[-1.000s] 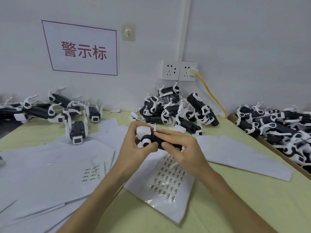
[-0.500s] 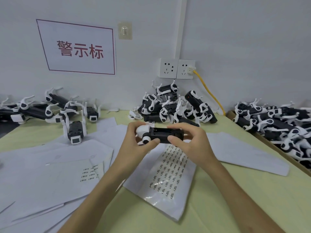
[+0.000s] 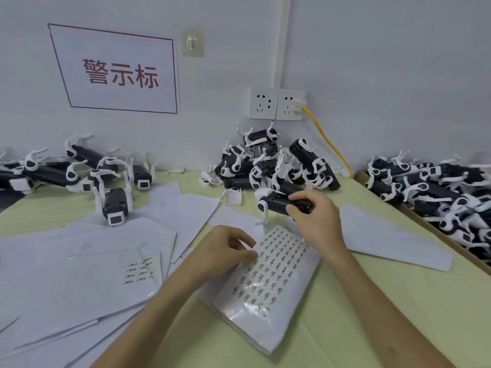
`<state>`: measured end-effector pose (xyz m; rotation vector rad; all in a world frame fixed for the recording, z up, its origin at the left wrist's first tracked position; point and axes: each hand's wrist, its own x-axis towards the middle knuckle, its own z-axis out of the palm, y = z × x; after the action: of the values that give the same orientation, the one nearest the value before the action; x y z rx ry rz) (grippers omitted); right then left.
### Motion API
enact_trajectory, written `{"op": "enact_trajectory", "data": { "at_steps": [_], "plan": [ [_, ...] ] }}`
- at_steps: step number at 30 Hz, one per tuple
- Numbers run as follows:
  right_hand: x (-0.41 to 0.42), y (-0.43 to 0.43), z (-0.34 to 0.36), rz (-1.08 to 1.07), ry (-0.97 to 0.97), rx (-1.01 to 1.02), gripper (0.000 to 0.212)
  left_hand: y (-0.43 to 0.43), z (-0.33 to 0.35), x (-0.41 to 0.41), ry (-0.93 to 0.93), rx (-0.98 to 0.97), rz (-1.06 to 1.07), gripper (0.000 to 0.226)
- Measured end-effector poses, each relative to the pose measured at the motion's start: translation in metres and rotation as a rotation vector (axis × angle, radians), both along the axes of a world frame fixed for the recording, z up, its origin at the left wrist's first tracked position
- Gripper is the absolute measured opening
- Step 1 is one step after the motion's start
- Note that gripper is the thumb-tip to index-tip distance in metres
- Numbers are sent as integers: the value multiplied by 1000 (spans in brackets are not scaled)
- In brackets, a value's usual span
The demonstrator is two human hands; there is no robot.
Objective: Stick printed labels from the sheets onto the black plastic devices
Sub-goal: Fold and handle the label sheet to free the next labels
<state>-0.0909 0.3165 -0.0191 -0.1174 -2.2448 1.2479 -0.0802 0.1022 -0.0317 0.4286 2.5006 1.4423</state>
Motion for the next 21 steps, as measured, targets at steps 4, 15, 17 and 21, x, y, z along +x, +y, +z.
{"op": "enact_trajectory", "data": {
  "at_steps": [4,15,17,21],
  "plan": [
    [3,-5,-1,-48,9,183,24,-2,1,1,-89,180,18,11],
    [19,-24,4,625,-43,309,24,-6,-1,-4,-90,346,71,30],
    [18,-22,3,644,-85,335,26,-7,-1,-5,-75,336,65,30],
    [15,-18,3,657,-119,334,23,-7,-1,-4,-50,329,51,31]
  ]
}}
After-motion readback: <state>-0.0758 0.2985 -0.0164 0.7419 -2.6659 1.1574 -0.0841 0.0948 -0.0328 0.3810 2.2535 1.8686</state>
